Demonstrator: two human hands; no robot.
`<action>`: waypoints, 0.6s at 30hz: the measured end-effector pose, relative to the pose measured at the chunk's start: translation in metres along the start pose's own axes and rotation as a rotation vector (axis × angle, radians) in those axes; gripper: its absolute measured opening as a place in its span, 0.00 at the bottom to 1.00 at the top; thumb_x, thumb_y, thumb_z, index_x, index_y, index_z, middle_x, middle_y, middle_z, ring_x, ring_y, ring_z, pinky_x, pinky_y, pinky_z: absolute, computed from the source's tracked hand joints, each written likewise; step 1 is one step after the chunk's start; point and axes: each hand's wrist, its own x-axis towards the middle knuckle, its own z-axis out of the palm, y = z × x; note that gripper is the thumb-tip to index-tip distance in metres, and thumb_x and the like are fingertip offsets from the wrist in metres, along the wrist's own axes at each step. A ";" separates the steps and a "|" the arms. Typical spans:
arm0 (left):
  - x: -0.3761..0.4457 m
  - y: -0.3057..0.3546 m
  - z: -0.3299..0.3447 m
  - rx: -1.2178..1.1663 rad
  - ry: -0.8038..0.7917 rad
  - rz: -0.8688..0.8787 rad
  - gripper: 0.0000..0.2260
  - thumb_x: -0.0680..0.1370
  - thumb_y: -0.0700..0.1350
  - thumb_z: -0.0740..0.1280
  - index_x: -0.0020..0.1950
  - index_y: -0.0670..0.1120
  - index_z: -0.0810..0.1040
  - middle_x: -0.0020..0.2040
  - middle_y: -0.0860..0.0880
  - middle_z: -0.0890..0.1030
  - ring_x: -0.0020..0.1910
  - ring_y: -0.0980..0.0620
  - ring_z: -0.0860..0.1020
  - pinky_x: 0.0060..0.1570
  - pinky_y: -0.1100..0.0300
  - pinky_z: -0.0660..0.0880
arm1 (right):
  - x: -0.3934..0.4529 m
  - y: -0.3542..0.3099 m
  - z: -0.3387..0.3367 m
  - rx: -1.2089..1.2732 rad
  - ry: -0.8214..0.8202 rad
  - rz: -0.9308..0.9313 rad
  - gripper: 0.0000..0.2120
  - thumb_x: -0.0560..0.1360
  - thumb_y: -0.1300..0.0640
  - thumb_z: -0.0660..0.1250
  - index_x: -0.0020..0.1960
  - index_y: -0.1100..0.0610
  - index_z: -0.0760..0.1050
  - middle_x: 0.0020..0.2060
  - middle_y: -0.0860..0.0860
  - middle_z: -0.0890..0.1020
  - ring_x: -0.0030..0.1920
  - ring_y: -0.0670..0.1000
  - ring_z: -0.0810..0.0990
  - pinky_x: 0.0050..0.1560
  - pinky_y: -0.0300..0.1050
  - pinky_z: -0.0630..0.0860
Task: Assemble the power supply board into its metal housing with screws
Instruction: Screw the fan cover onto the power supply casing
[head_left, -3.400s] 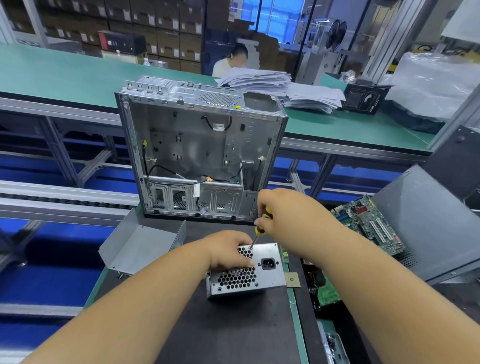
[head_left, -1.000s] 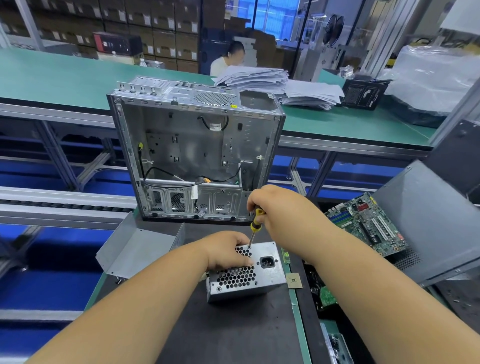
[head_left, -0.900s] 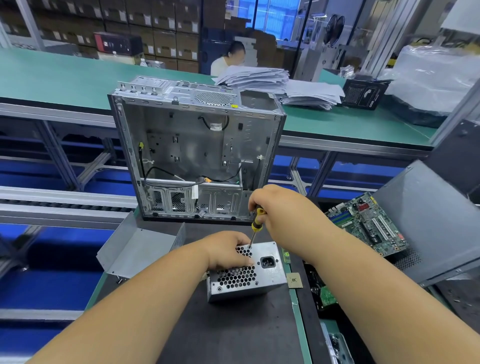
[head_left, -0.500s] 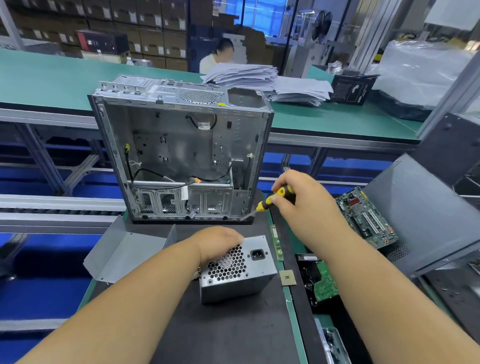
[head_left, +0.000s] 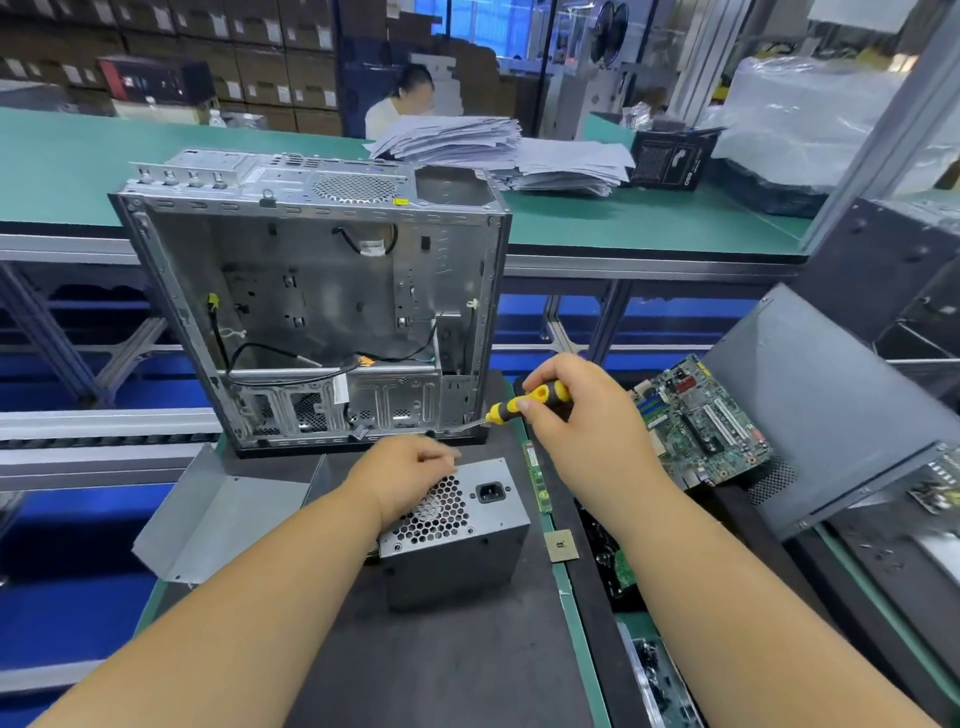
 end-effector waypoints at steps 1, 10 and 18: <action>-0.005 -0.003 -0.003 -0.034 0.090 0.069 0.09 0.79 0.51 0.66 0.57 0.60 0.82 0.57 0.61 0.80 0.57 0.60 0.76 0.62 0.57 0.71 | 0.000 0.000 0.001 0.028 0.009 0.001 0.04 0.77 0.54 0.69 0.47 0.47 0.74 0.41 0.42 0.75 0.42 0.40 0.73 0.37 0.32 0.64; -0.093 -0.076 -0.063 -0.130 0.573 0.125 0.10 0.79 0.41 0.66 0.52 0.56 0.81 0.48 0.55 0.81 0.46 0.59 0.77 0.44 0.75 0.71 | -0.007 -0.010 0.043 0.532 -0.014 0.220 0.06 0.77 0.58 0.69 0.45 0.48 0.76 0.39 0.48 0.83 0.41 0.46 0.85 0.45 0.47 0.80; -0.148 -0.143 -0.081 -0.152 0.736 -0.213 0.09 0.78 0.45 0.66 0.50 0.61 0.80 0.44 0.55 0.80 0.42 0.61 0.77 0.40 0.62 0.72 | -0.012 -0.039 0.097 0.630 -0.150 0.265 0.04 0.76 0.59 0.69 0.45 0.51 0.78 0.39 0.49 0.85 0.40 0.46 0.86 0.49 0.49 0.81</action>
